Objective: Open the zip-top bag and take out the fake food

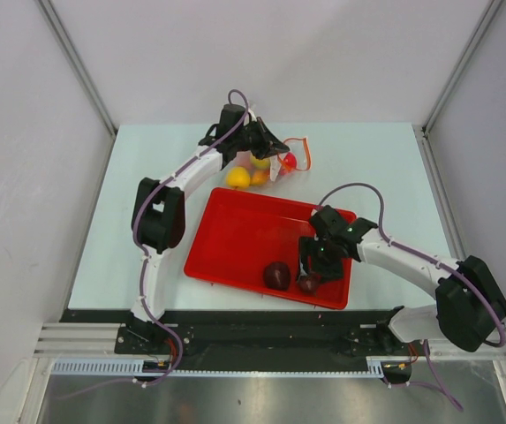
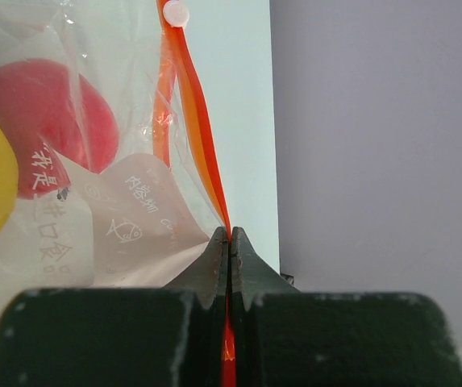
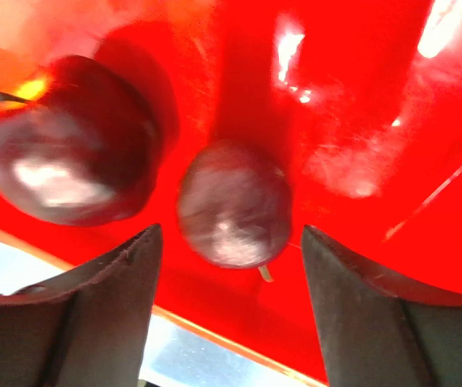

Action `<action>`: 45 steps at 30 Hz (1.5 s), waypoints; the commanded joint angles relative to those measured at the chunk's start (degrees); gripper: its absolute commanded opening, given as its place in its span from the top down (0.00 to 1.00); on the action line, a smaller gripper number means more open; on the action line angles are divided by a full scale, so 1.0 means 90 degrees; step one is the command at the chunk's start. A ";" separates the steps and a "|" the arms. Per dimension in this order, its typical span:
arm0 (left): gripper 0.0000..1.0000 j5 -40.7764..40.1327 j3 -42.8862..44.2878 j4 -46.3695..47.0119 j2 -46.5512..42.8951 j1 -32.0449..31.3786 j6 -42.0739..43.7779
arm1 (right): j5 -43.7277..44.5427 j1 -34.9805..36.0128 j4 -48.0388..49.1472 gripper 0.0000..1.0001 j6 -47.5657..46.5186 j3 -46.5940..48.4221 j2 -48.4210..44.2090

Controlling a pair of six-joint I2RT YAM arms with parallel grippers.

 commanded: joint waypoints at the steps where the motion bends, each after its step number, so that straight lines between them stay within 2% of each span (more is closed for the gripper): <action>1: 1.00 0.0218 0.0302 0.0119 -0.0529 0.0041 -0.0044 | 0.0188 0.0032 0.0040 0.20 0.0145 -0.0139 -0.0241; 4: 1.00 0.0198 0.0419 -0.0008 -0.0500 0.0031 0.0043 | 0.0022 -0.0114 0.0128 0.07 0.0223 -0.0139 -0.0475; 5: 1.00 0.0218 0.0429 -0.0018 -0.0490 0.0031 0.0053 | -0.0085 -0.0183 0.0235 0.06 0.0233 -0.0129 -0.0534; 11: 1.00 0.0247 0.0400 -0.0077 -0.0510 0.0021 0.0112 | -0.0408 -0.1266 0.0937 0.09 0.0126 0.0425 -0.0730; 15: 1.00 0.0257 0.0390 -0.0145 -0.0529 0.0021 0.0151 | -0.0632 -0.1842 0.1387 0.16 -0.0089 0.1187 -0.0331; 20: 1.00 0.0267 0.0380 -0.0213 -0.0529 -0.0008 0.0190 | -0.0837 -0.2311 0.2197 0.20 -0.0177 0.2484 0.0859; 25: 1.00 0.0257 0.0449 -0.0291 -0.0481 -0.0008 0.0210 | -0.1023 -0.2605 0.2657 0.34 -0.0109 0.3629 0.2071; 27: 1.00 0.0296 0.0487 -0.0282 -0.0461 -0.0008 0.0161 | -0.1053 -0.2673 0.2590 0.36 -0.0186 0.4048 0.2637; 31: 1.00 0.0306 0.0721 -0.0369 -0.0364 -0.0008 0.0161 | -0.0897 -0.2703 0.1801 0.37 -0.0713 0.5705 0.3643; 34: 1.00 0.0325 0.0927 -0.0467 -0.0266 -0.0008 0.0161 | -0.0828 -0.2742 0.1613 0.38 -0.0773 0.6488 0.4375; 37: 1.00 0.0335 0.1005 -0.0467 -0.0207 0.0002 0.0151 | -0.0896 -0.2771 0.1331 0.43 -0.0783 0.6988 0.4972; 40: 1.00 0.0364 0.1112 -0.0467 -0.0139 0.0002 0.0112 | -0.0926 -0.2761 0.1349 0.44 -0.0802 0.7205 0.5275; 45: 1.00 0.0374 0.1132 -0.0506 -0.0041 0.0002 0.0083 | -0.0857 -0.2752 0.1466 0.38 -0.0851 0.7253 0.5617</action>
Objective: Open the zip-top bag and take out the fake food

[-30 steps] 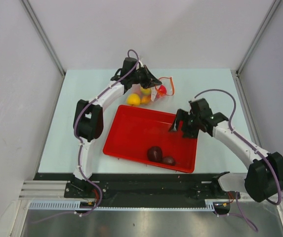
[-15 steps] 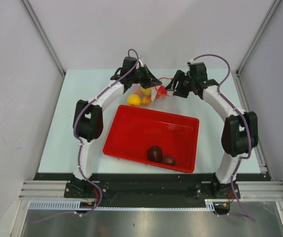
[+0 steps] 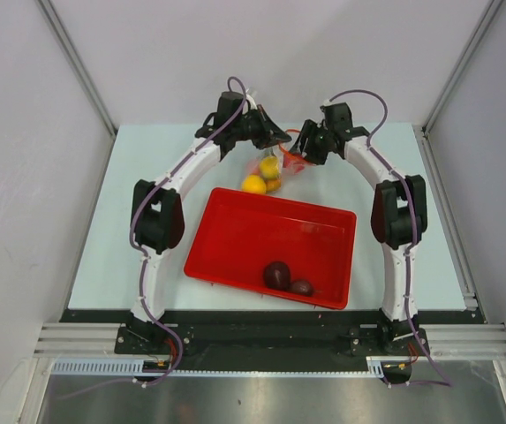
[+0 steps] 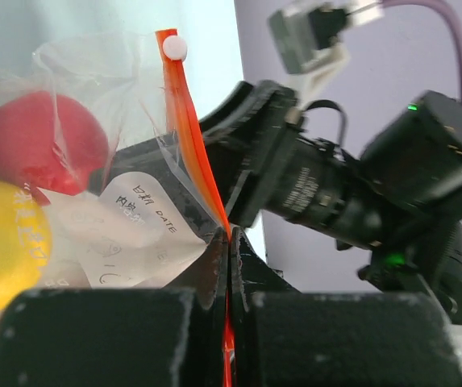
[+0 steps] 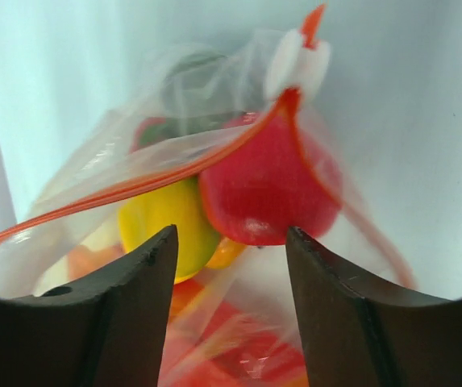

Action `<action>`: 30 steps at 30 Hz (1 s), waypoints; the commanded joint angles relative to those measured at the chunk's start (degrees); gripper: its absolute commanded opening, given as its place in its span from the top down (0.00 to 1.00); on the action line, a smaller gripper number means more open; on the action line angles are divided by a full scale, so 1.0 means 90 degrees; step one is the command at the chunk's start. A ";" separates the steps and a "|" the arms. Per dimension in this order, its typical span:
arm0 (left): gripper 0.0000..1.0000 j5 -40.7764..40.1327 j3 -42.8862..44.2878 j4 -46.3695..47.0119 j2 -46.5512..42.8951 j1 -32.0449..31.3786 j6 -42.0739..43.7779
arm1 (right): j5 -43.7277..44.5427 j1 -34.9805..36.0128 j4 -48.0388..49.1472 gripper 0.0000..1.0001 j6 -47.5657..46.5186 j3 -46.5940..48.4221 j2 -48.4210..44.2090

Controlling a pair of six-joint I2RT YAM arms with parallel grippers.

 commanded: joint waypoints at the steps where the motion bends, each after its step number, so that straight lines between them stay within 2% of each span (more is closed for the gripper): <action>1: 1.00 0.0211 0.0321 0.0101 0.0041 -0.0006 -0.0063 | 0.0048 0.0002 -0.0081 0.37 -0.0166 0.0361 0.0367; 6: 1.00 0.0250 0.0350 0.0247 0.0139 -0.0015 -0.0209 | 0.0097 0.0032 -0.0061 0.23 -0.0205 0.0400 0.0709; 11: 1.00 0.0270 0.0409 0.0208 0.0198 -0.0045 -0.0229 | 0.0078 0.0110 0.0162 0.18 -0.0137 0.0410 0.0992; 15: 1.00 0.0260 0.0419 0.0169 0.0198 -0.0055 -0.0229 | 0.0156 0.0139 0.0212 0.18 -0.0078 0.0566 0.1168; 18: 1.00 0.0251 0.0419 0.0150 0.0159 -0.0045 -0.0219 | 0.0195 0.0129 0.0134 0.22 -0.0107 0.0654 0.1188; 21: 1.00 0.0290 0.0409 0.0218 0.0139 -0.0045 -0.0278 | 0.0244 0.0110 0.0027 0.34 -0.0147 0.0771 0.1149; 22: 1.00 0.0290 0.0409 0.0247 0.0130 -0.0035 -0.0288 | 0.0244 0.0110 -0.0012 0.44 -0.0166 0.0830 0.1120; 25: 1.00 0.0270 0.0409 0.0247 0.0110 0.0004 -0.0327 | 0.0322 0.0129 -0.0120 0.54 -0.0205 0.0840 0.0896; 30: 1.00 0.0251 0.0302 0.0306 0.0052 0.0131 -0.0366 | 0.0497 0.0139 -0.0500 0.61 -0.0371 0.1045 0.0515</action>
